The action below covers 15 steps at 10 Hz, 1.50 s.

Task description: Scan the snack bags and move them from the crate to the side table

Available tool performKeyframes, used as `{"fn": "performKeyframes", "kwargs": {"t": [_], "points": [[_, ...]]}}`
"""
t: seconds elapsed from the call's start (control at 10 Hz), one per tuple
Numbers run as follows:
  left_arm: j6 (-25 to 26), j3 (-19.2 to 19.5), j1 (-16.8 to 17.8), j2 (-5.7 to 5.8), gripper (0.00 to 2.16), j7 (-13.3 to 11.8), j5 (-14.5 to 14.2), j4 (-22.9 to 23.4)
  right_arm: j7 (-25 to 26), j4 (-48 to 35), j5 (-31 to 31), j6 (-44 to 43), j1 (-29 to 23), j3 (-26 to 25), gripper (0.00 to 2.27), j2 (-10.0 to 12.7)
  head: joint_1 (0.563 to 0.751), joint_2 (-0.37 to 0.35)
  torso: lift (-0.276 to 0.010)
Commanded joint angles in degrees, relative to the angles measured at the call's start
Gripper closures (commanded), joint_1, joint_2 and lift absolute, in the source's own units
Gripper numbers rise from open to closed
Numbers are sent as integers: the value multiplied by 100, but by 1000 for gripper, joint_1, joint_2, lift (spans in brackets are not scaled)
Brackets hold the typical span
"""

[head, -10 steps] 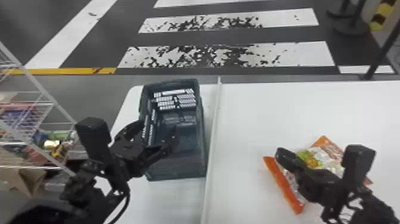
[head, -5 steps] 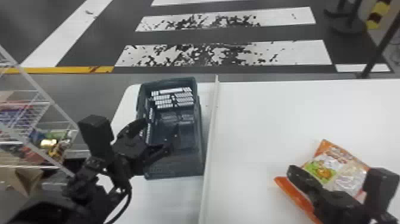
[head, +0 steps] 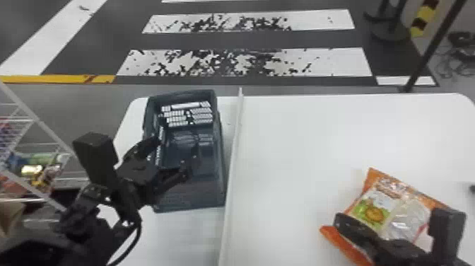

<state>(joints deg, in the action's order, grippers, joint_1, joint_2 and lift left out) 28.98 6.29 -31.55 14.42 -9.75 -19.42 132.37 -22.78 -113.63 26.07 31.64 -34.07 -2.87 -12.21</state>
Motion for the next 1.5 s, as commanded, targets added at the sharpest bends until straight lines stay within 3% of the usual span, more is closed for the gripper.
{"fn": "performKeyframes", "kwargs": {"t": [0.0,0.4,0.6,0.9,1.4], "points": [[-1,-5,70,0,70,-1,0,-53,-51,-177,3,154,-82,-117,2250,-106,695,93,-87],[-1,-155,263,17,70,-1,-9,-211,-333,-1241,73,893,-109,-574,2250,-115,695,71,-87],[-1,-155,272,26,70,-9,-9,-229,-245,-1381,240,1350,-117,-1119,2250,-62,695,51,-87],[-106,-207,289,26,70,-18,-9,-299,-271,-1100,399,1438,-126,-1954,2250,-54,695,-59,-87],[-106,-234,307,26,70,-27,-9,-326,-394,-371,469,1227,-117,-2499,2250,-142,695,-189,-87]]}}
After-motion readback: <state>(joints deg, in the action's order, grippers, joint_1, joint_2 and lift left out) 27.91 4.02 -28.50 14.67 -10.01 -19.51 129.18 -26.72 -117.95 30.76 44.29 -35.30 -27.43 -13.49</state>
